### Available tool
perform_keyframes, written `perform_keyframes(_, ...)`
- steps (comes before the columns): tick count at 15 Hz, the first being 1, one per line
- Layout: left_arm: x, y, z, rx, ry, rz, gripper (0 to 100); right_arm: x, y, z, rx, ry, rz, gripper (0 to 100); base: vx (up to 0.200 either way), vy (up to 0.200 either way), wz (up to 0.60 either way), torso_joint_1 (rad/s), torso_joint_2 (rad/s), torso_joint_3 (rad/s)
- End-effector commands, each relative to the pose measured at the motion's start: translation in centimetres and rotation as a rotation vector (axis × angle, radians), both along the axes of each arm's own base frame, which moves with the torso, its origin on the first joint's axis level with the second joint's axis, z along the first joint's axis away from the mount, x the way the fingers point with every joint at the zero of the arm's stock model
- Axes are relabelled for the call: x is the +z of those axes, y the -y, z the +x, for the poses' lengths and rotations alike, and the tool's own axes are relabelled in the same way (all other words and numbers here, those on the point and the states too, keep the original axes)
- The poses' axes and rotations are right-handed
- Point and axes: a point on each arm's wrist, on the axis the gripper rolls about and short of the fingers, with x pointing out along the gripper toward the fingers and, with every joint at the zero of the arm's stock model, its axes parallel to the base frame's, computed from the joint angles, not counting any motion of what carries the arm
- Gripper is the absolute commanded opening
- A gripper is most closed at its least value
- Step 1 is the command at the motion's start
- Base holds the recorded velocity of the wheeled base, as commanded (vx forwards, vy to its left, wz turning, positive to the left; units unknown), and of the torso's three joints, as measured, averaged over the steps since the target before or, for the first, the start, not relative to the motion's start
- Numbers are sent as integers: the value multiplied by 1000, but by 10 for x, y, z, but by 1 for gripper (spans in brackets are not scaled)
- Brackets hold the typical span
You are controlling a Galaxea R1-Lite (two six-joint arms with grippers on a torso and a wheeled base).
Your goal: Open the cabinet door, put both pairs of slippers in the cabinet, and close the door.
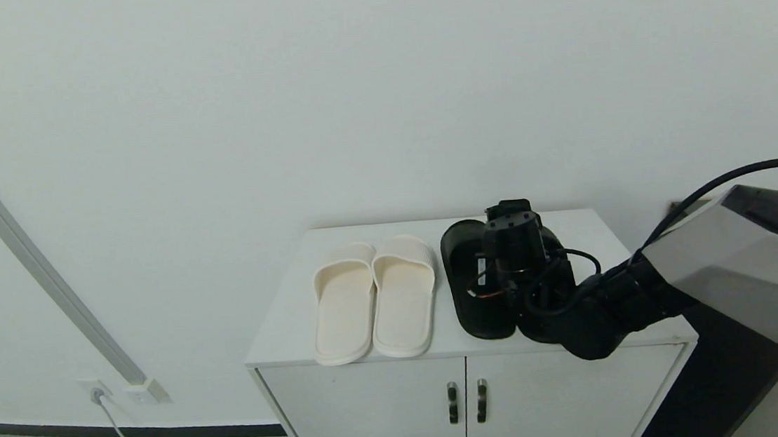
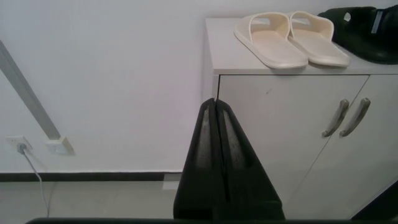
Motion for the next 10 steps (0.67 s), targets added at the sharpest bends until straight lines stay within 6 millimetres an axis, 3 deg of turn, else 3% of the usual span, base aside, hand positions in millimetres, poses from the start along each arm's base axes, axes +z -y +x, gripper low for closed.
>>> perform_keyframes(1, 0, 0, 0, -1, 0, 0, 0, 11, 4, -5, 7, 25, 12, 0, 0, 0, 0, 0, 0, 0)
perform_keyframes(2, 0, 0, 0, -1, 0, 0, 0, 15, 4, -7, 17, 31, 12, 0, 0, 0, 0, 0, 0, 0)
perform_keyframes(4, 0, 0, 0, 1, 0, 0, 0, 45, 19, -28, 70, 60, 24, 0, 0, 0, 0, 0, 0, 0)
perform_keyframes(7, 0, 0, 0, 1, 0, 0, 0, 80, 44, -83, 283, 70, 25, 0, 0, 0, 0, 0, 0, 0)
perform_keyframes(10, 0, 0, 0, 1, 0, 0, 0, 88, 63, -141, 507, 40, 39, 0, 0, 0, 0, 0, 0, 0)
